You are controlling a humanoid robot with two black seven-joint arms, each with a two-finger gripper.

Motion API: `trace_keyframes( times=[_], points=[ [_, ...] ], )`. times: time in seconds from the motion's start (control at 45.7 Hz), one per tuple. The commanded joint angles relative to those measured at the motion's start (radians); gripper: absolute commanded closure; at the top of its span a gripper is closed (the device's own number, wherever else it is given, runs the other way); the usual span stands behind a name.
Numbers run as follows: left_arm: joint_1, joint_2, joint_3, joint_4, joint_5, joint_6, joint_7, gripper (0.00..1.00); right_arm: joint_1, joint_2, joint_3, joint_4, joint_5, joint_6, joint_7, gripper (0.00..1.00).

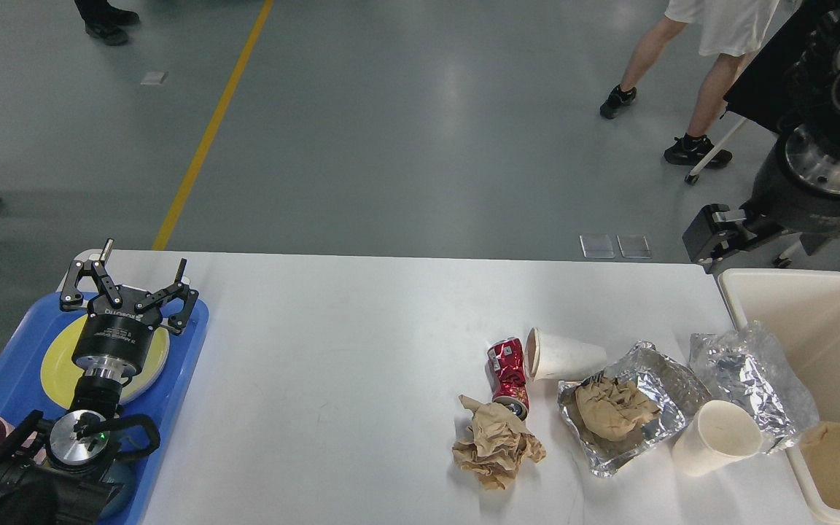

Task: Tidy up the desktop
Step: 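Raise the right gripper and reach over the foil-wrapped food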

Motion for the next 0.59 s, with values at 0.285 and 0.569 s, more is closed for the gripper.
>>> trace_keyframes(
  times=[0.285, 0.569],
  points=[
    [0.000, -0.001, 0.000, -0.001, 0.000, -0.005, 0.001, 0.03, -0.032, 0.081, -0.133, -0.010, 0.007, -0.153, 0.197, 0.00],
    [0.000, -0.001, 0.000, -0.001, 0.000, -0.005, 0.002, 0.03, -0.144, 0.068, -0.144, -0.018, 0.001, -0.164, 0.237, 0.00]
  ],
)
